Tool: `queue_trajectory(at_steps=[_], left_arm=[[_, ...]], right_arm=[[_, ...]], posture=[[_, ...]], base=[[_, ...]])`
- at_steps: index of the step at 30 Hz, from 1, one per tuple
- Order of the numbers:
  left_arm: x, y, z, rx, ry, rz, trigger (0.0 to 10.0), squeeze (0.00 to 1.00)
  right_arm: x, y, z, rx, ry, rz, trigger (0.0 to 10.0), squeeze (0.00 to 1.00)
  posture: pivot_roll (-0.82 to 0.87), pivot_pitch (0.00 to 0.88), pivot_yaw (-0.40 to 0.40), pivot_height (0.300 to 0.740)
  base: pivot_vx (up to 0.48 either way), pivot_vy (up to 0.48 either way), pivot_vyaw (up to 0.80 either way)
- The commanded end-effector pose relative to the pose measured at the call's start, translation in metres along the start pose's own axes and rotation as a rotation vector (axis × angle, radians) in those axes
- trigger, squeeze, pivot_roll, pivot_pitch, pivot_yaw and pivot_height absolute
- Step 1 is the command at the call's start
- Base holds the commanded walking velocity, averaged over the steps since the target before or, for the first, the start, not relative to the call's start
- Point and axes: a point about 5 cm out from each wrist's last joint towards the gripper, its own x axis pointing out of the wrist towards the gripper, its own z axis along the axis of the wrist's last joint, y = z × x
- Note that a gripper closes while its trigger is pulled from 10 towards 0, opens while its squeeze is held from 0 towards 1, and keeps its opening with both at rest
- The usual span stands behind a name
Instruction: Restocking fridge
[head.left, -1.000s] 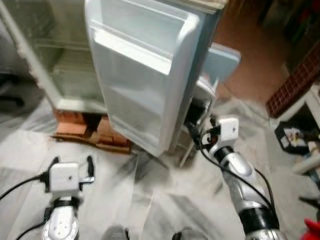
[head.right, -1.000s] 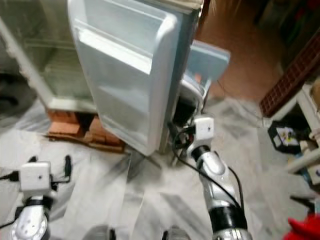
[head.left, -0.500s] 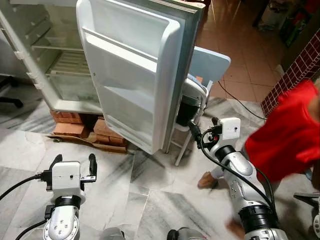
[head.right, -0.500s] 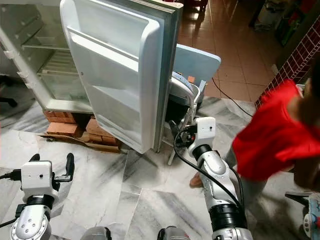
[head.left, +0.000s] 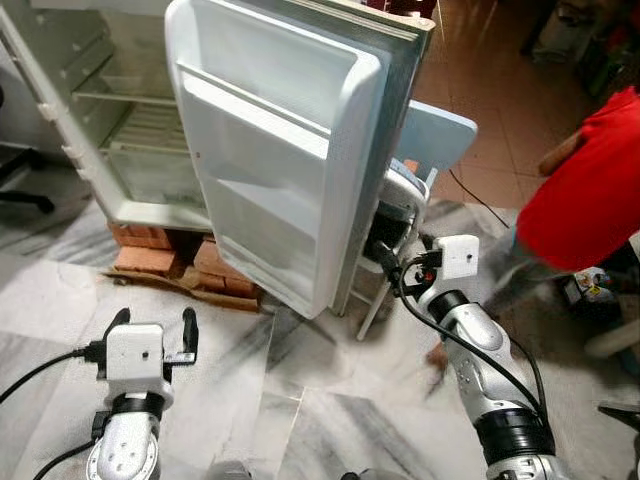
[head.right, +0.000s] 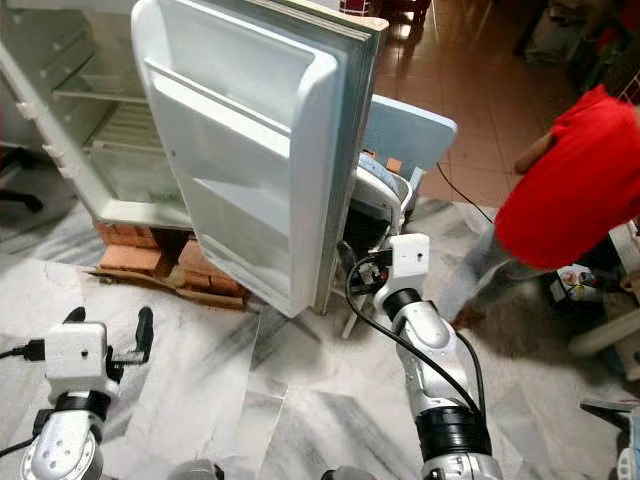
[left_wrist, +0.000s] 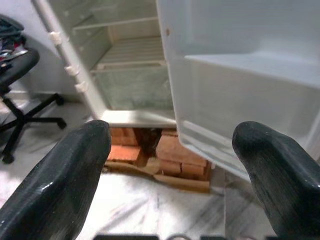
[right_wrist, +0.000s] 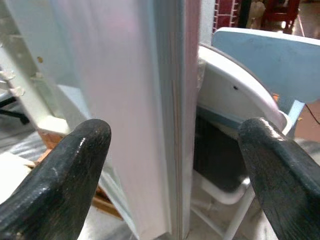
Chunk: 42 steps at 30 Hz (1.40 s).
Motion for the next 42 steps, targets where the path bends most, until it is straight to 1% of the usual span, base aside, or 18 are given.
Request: queue_trajectory(at_steps=[1, 13, 16, 21, 23, 24, 26, 27, 29, 32, 33, 34, 35, 36, 37, 38, 39, 42], left_arm=[[-0.003, -0.001, 0.0, -0.003, 0.004, -0.005, 10.0, 0.0], [-0.005, -0.001, -0.002, -0.005, 0.008, -0.014, 10.0, 0.0], [-0.005, -0.003, -0.003, -0.001, 0.013, -0.019, 10.0, 0.0], [-0.009, -0.002, -0.011, 0.016, 0.056, -0.002, 10.0, 0.0], [-0.02, -0.001, -0.025, 0.02, 0.113, 0.009, 10.0, 0.0], [-0.02, -0.001, -0.025, 0.02, 0.113, 0.009, 10.0, 0.0], [-0.028, -0.004, -0.032, 0.015, 0.153, -0.01, 10.0, 0.0], [-0.031, -0.005, -0.035, 0.024, 0.167, -0.015, 10.0, 0.0], [-0.042, -0.003, -0.042, 0.057, 0.215, 0.003, 10.0, 0.0], [-0.05, -0.004, -0.044, 0.054, 0.228, 0.003, 10.0, 0.0], [-0.055, -0.005, -0.046, 0.047, 0.241, 0.008, 10.0, 0.0], [-0.056, -0.006, -0.047, 0.04, 0.247, 0.011, 10.0, 0.0], [-0.056, -0.006, -0.047, 0.04, 0.247, 0.011, 10.0, 0.0], [-0.055, -0.006, -0.047, 0.039, 0.248, 0.014, 10.0, 0.0], [-0.055, -0.007, -0.047, 0.035, 0.249, 0.02, 10.0, 0.0], [-0.055, -0.007, -0.047, 0.034, 0.249, 0.022, 10.0, 0.0], [-0.054, -0.007, -0.047, 0.042, 0.245, 0.019, 10.0, 0.0], [-0.053, -0.006, -0.047, 0.044, 0.242, 0.021, 10.0, 0.0]], right_arm=[[0.0, -0.001, 0.001, -0.008, -0.007, -0.006, 10.0, 0.0], [0.0, -0.001, 0.0, -0.014, -0.006, -0.006, 10.0, 0.0], [0.001, -0.002, 0.001, -0.017, -0.006, -0.009, 10.0, 0.0], [0.001, -0.004, 0.001, -0.018, -0.004, -0.014, 10.0, 0.0], [0.004, -0.006, -0.001, -0.017, 0.004, -0.019, 10.0, 0.0], [0.004, -0.006, -0.001, -0.017, 0.004, -0.019, 10.0, 0.0], [0.009, -0.007, -0.001, -0.019, 0.006, -0.023, 10.0, 0.0], [0.012, -0.007, 0.001, -0.022, 0.003, -0.023, 10.0, 0.0], [0.022, -0.006, 0.009, -0.033, -0.017, -0.023, 10.0, 0.0], [0.03, -0.006, 0.015, -0.04, -0.033, -0.027, 10.0, 0.0], [0.036, -0.003, 0.018, -0.063, -0.035, -0.035, 10.0, 0.0], [0.041, -0.001, 0.02, -0.077, -0.038, -0.038, 10.0, 0.0], [0.041, -0.001, 0.02, -0.077, -0.038, -0.038, 10.0, 0.0], [0.044, 0.001, 0.022, -0.074, -0.042, -0.04, 10.0, 0.0], [0.053, 0.006, 0.027, -0.074, -0.05, -0.042, 10.0, 0.0], [0.054, 0.007, 0.028, -0.074, -0.051, -0.043, 10.0, 0.0], [0.06, 0.012, 0.032, -0.067, -0.059, -0.031, 10.0, 0.0], [0.069, 0.019, 0.04, -0.035, -0.071, -0.019, 10.0, 0.0]], posture=[[0.09, 0.114, -0.047, 0.74], [0.1, 0.112, -0.045, 0.74], [0.1, 0.126, -0.047, 0.74], [0.1, 0.122, -0.047, 0.74], [0.1, 0.119, -0.049, 0.74], [0.1, 0.119, -0.049, 0.74], [0.11, 0.117, -0.05, 0.74], [0.11, 0.117, -0.05, 0.74], [0.13, 0.116, -0.048, 0.74], [0.13, 0.12, -0.047, 0.74], [0.13, 0.12, -0.047, 0.74], [0.14, 0.121, -0.044, 0.74], [0.14, 0.121, -0.044, 0.74], [0.14, 0.121, -0.044, 0.74], [0.15, 0.12, -0.047, 0.74], [0.15, 0.12, -0.047, 0.74], [0.15, 0.119, -0.047, 0.74], [0.15, 0.118, -0.049, 0.74]], base=[[0.315, 0.0, 0.0], [0.349, 0.0, 0.0], [0.0, 0.0, 0.0], [0.0, 0.0, 0.0], [0.0, 0.0, 0.0], [0.0, 0.0, 0.0], [0.0, 0.0, 0.0], [0.0, 0.0, 0.0], [0.0, 0.0, 0.0], [0.0, 0.0, 0.0], [0.0, 0.0, 0.0], [0.0, 0.0, 0.0], [0.0, 0.0, 0.0], [0.0, 0.0, 0.0], [0.0, 0.0, 0.0], [0.0, 0.0, 0.0], [0.0, 0.0, 0.0], [0.0, 0.0, 0.0]])
